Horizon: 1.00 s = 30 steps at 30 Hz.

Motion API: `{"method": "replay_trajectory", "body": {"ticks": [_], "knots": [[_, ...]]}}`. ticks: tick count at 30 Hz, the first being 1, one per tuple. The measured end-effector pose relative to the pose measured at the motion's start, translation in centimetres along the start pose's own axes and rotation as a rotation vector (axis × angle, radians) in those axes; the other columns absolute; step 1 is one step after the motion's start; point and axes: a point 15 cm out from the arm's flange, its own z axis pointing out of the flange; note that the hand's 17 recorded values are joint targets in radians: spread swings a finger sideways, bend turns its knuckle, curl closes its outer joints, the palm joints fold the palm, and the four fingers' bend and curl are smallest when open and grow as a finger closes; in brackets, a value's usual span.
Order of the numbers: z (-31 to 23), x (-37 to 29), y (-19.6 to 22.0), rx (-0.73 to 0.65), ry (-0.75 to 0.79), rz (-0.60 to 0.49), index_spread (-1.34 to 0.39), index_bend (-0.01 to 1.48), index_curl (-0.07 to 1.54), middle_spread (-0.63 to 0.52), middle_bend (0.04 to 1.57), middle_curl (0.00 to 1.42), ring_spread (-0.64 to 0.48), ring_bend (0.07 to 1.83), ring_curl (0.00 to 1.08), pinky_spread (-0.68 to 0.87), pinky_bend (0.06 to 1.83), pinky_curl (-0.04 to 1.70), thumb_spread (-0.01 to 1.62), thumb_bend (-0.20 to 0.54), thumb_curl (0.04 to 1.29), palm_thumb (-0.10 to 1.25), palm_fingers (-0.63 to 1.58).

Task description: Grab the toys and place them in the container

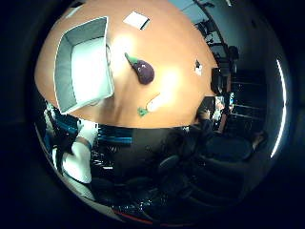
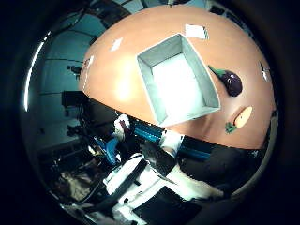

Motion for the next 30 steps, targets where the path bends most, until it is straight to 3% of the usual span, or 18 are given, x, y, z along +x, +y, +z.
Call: {"method": "replay_trajectory", "body": {"ticks": [13, 30], "knots": [[0.4, 8.3, 0.8, -0.001, 0.013, 0.109, -0.39, 0.16, 0.28, 0.02, 0.20, 0.33, 0.18, 0.27, 0.24, 0.38, 0.31, 0.30, 1.04, -0.025, 0.26, 0.42, 0.16], [9.3, 17.9, -2.6, -0.048, 0.006, 0.208, -0.38, 0.15, 0.27, 0.01, 0.20, 0.33, 0.18, 0.25, 0.25, 0.38, 0.30, 0.31, 1.05, -0.024, 0.27, 0.47, 0.16]]}}
